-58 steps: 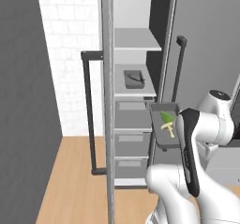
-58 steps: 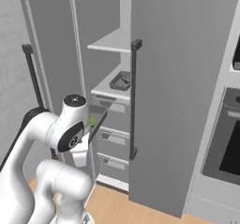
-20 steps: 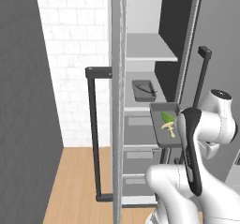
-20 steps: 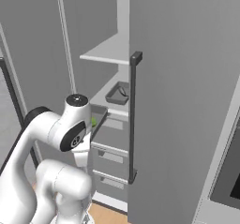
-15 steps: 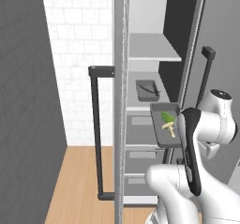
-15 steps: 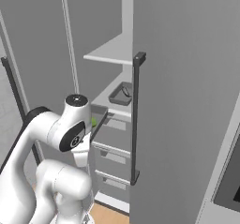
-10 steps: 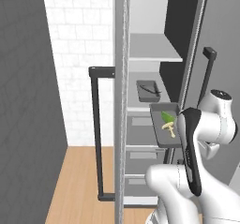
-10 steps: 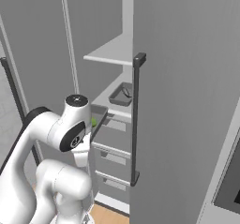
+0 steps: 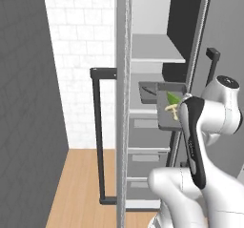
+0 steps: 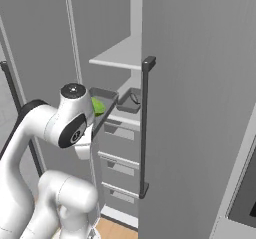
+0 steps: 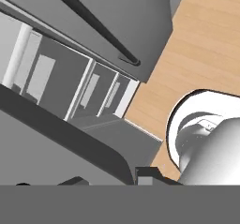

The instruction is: Take the meat container that has the fish and place it on the second highest rack of the freezer. Then take the vegetable container that has the mushroom and lemon wedge and place it on the highest rack of the freezer.

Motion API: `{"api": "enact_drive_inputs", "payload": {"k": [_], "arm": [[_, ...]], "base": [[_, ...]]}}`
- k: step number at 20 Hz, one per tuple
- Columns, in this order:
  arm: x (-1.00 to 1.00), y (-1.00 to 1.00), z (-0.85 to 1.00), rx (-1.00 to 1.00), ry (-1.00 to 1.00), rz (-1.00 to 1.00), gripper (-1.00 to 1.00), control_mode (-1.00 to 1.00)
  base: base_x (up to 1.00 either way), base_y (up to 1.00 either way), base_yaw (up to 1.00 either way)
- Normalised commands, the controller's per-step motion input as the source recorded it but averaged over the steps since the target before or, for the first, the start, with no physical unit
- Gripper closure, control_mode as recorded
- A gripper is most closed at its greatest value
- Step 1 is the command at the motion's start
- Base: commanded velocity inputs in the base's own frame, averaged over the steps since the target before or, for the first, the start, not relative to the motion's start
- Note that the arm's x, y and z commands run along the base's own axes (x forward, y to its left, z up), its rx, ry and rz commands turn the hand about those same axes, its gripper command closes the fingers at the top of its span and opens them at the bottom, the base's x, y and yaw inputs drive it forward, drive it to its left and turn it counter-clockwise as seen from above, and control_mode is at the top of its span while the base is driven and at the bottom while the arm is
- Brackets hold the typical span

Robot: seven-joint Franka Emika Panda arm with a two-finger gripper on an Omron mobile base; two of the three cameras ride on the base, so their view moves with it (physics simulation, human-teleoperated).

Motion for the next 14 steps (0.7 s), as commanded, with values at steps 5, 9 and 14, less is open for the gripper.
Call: {"api": "enact_drive_inputs", "payload": {"k": [5,9,14], "arm": [[0.26,0.0,1.0,0.0,-0.15,-0.05,1.0,-1.0],[0.12,0.0,1.0,0.0,-0.08,0.0,1.0,-1.0],[0.78,0.0,0.85,0.0,-0.05,-0.03,1.0,-1.0]], "base": [[0.0,0.0,0.0],[0.0,0.0,0.0],[0.0,0.0,0.0]]}}
